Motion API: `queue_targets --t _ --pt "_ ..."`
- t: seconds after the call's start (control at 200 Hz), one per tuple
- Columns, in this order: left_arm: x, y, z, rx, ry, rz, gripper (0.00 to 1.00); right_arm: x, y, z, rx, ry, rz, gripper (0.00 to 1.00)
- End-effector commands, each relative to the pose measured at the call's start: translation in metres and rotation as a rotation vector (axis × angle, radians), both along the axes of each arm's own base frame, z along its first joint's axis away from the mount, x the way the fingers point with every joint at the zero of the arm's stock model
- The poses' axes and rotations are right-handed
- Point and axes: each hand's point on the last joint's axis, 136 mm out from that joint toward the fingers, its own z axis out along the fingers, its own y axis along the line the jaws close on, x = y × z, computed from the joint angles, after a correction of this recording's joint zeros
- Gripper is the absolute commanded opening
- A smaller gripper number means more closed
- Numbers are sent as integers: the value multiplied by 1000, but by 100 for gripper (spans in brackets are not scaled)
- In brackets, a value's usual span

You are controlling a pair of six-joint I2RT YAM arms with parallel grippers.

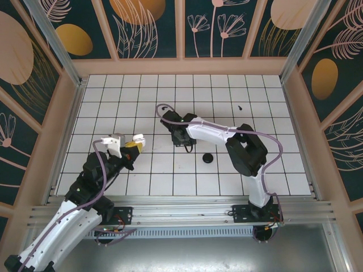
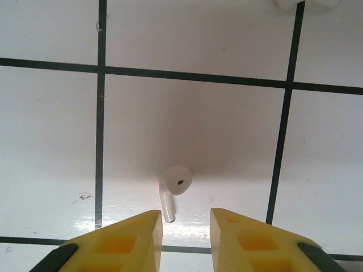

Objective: Insert the wireless bluetooth earbuds into the charging case

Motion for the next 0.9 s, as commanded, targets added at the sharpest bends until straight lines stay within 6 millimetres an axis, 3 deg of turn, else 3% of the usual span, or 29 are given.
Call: queue_targets --t 0.0,0.37,0.896 --pt "0 -5 6 -32 -18 -22 0 -1 10 8 70 16 -31 30" --pt "-3 -4 3 -38 -7 -21 0 6 -2 -14 59 86 -114 31" --pt "-1 -5 -2 -26 1 -24 0 5 3 -32 50 148 -150 30"
